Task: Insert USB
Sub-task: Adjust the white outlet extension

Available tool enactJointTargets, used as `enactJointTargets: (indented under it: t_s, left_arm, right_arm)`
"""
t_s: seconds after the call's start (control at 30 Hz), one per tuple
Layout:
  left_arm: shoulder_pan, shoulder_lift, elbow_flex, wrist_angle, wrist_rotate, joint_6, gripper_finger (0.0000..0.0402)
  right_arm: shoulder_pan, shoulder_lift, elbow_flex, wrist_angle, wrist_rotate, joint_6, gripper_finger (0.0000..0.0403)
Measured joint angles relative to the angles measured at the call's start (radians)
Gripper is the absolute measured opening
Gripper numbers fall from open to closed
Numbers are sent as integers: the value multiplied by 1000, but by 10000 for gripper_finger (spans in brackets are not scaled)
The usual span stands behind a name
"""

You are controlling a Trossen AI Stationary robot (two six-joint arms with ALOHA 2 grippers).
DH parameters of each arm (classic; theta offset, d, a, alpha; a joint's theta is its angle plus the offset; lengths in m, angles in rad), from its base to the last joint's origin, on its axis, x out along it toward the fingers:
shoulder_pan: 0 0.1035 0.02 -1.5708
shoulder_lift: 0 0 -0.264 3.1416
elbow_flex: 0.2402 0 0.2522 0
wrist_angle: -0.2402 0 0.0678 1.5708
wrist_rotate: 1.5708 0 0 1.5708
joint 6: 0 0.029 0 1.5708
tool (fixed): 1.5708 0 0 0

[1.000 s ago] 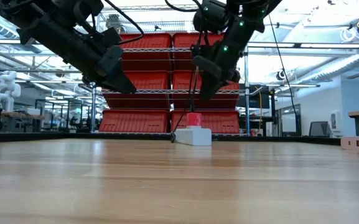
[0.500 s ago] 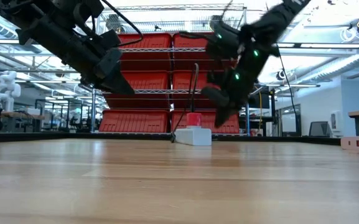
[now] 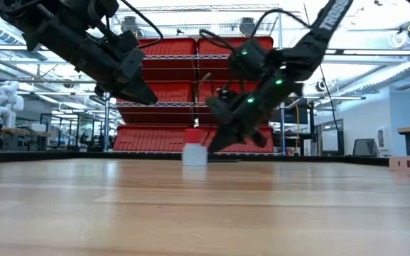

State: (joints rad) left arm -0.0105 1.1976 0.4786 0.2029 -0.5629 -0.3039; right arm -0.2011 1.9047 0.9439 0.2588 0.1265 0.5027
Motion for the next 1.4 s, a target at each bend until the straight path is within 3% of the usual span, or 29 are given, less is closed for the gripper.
enactJointTargets:
  t_s: [0.3, 0.43, 0.6, 0.7, 0.83, 1.0, 1.2, 1.4]
  left_arm:
    - [0, 0, 0, -2, -2, -32, 158]
    - [-6, 13, -11, 17, 103, -62, 123]
    - [-12, 108, -78, 300, 273, -82, 53]
    - [-18, 218, -82, 425, 275, -44, 10]
    - [-11, 387, -81, 604, 242, 14, 8]
    - [16, 526, -50, 650, 129, 22, 4]
    - [59, 622, -5, 659, 97, 24, 2]
    - [99, 704, 61, 658, 102, 58, 2]
  right_arm:
    - [-37, 68, 172, -1, -52, -156, 0]
    - [-55, -37, 151, -181, -51, -249, 0]
    - [-46, -242, 11, -289, 5, -297, 0]
    - [-37, -377, -117, -230, 35, -254, 0]
    - [-3, -512, -237, -202, 116, -214, 0]
    - [36, -609, -270, -212, 188, -220, 0]
    - [46, -643, -270, -248, 178, -278, 0]
    - [46, -643, -271, -308, 66, -263, 0]
